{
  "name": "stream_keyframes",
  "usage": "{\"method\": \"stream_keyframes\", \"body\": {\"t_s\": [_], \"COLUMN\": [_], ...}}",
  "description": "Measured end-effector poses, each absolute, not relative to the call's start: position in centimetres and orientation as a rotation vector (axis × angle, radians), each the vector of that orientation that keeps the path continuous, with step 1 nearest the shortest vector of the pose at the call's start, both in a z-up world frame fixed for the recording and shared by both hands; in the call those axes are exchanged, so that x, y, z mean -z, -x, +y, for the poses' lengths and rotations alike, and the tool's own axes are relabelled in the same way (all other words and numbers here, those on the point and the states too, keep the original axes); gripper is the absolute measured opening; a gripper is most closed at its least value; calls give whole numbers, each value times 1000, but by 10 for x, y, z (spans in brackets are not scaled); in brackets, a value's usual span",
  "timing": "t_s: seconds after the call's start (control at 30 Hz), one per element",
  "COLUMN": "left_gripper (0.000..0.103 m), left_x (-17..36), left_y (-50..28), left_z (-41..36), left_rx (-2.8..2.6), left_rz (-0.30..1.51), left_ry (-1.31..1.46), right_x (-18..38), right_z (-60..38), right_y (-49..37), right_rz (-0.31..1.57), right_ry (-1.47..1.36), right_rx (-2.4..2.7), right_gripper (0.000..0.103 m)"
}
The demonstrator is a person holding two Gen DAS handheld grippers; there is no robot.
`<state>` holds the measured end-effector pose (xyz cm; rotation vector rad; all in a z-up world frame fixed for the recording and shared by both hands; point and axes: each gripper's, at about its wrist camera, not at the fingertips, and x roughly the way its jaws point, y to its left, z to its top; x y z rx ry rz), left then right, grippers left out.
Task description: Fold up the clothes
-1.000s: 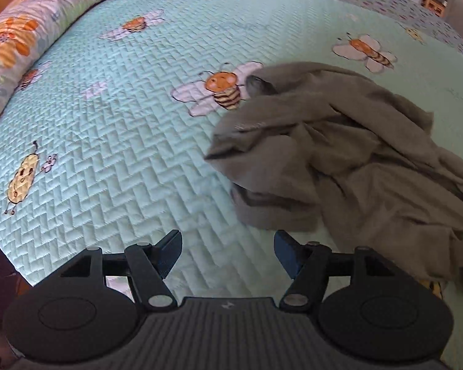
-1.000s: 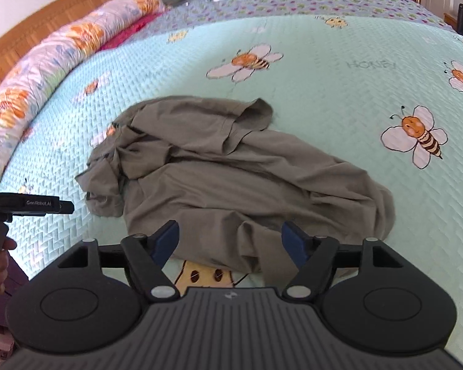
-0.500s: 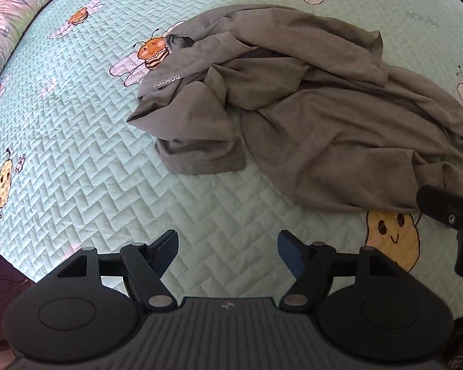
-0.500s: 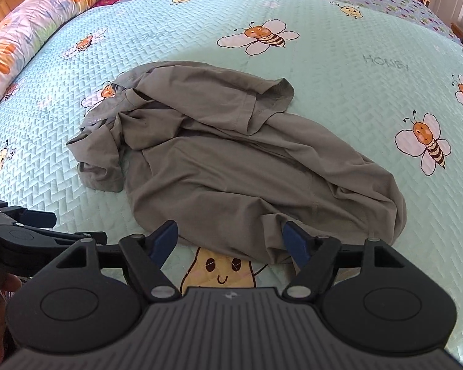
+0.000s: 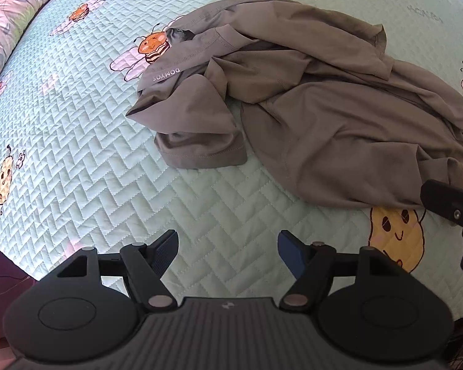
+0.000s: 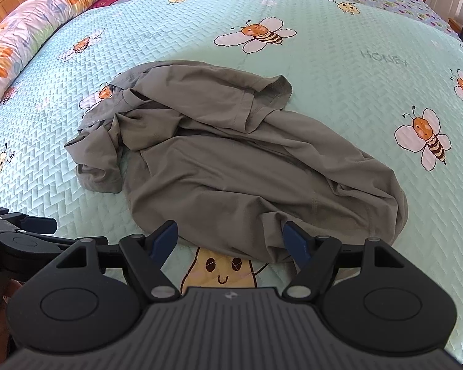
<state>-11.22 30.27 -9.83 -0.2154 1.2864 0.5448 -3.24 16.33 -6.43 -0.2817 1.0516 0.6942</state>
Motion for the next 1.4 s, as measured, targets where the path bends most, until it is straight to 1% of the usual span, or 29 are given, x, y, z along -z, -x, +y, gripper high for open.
{"method": "stream_keyframes", "body": {"t_s": [0.33, 0.43, 0.53, 0.57, 0.63, 0.7, 0.93, 0.97, 1.0, 1.03, 1.07, 1.1, 1.13, 1.23, 1.4], "left_gripper": [74, 73, 73, 73, 73, 73, 73, 73, 73, 73, 73, 73, 73, 73, 73], "left_x": [103, 86, 66, 65, 64, 69, 86, 87, 89, 90, 91, 92, 94, 98, 95], "left_y": [113, 119, 131, 133, 134, 134, 143, 145, 146, 147, 149, 150, 150, 152, 152], "left_z": [306, 306, 313, 317, 327, 336, 360, 363, 365, 367, 368, 369, 371, 374, 370], "left_rx": [-542, -518, -544, -561, -597, -615, -637, -640, -643, -646, -650, -654, -656, -667, -648], "left_rz": [1277, 1135, 945, 924, 909, 929, 989, 994, 997, 1001, 1004, 1008, 1011, 1024, 1012], "left_ry": [232, 239, 232, 234, 243, 255, 299, 301, 302, 305, 308, 312, 316, 327, 317], "right_x": [69, 71, 62, 59, 60, 66, 105, 112, 119, 124, 127, 127, 125, 109, 71], "right_z": [159, 157, 150, 151, 159, 174, 229, 237, 244, 249, 252, 252, 252, 244, 213], "right_y": [30, 29, 33, 34, 30, 17, -26, -29, -30, -31, -34, -38, -43, -56, -88], "right_rz": [1032, 1024, 834, 760, 656, 616, 625, 631, 638, 648, 668, 687, 704, 696, 608], "right_ry": [235, 217, 202, 219, 287, 335, 424, 458, 494, 516, 522, 498, 462, 367, 234], "right_rx": [-723, -733, -795, -809, -820, -820, -905, -913, -919, -923, -934, -941, -944, -915, -808], "right_gripper": [75, 75, 75, 76, 80, 81, 81, 79, 76, 69, 44, 14, 5, 3, 3]}}
